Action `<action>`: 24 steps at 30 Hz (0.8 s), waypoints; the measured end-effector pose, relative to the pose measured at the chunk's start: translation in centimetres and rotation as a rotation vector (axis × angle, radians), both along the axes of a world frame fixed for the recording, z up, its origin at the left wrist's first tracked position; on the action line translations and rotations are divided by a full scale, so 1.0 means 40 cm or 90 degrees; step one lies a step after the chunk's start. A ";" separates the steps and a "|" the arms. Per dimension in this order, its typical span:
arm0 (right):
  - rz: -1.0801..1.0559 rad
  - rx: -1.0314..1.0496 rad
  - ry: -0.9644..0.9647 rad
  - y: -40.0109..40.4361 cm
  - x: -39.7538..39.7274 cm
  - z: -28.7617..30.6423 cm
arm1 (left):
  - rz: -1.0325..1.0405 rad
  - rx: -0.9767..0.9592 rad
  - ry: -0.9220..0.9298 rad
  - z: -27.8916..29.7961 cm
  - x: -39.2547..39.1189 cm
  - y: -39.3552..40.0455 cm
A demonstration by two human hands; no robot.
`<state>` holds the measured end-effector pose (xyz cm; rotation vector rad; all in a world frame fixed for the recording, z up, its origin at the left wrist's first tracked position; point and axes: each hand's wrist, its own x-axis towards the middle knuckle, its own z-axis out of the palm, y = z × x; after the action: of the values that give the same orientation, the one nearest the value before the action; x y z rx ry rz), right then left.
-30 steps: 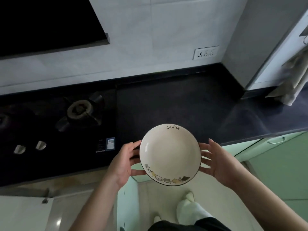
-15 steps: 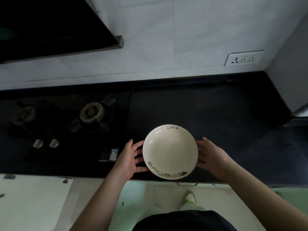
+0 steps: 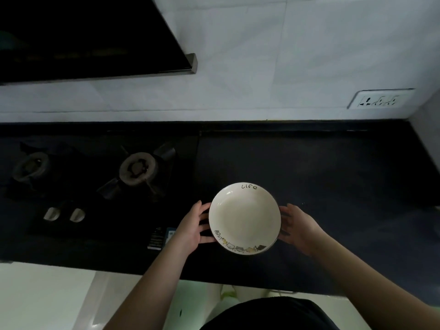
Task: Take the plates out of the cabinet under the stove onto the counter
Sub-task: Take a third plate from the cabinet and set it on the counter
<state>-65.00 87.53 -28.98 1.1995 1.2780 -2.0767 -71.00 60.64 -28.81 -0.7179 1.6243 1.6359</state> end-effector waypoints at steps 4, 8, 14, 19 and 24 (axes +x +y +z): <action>0.000 0.013 -0.010 -0.020 -0.052 -0.010 | 0.004 -0.001 -0.004 -0.016 -0.057 -0.010; -0.011 0.021 -0.013 -0.044 -0.087 -0.020 | -0.001 -0.001 0.003 -0.031 -0.098 -0.020; -0.032 0.031 -0.026 -0.055 -0.115 -0.036 | -0.025 -0.026 0.026 -0.047 -0.132 -0.017; -0.049 0.032 -0.029 -0.051 -0.128 -0.050 | -0.051 -0.046 0.041 -0.046 -0.151 -0.007; -0.049 0.037 -0.024 -0.047 -0.135 -0.060 | -0.082 -0.078 0.060 -0.059 -0.165 -0.007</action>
<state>-70.39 85.64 -31.38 1.3272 1.3026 -2.0723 -77.61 60.35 -31.18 -0.5926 1.8116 1.5086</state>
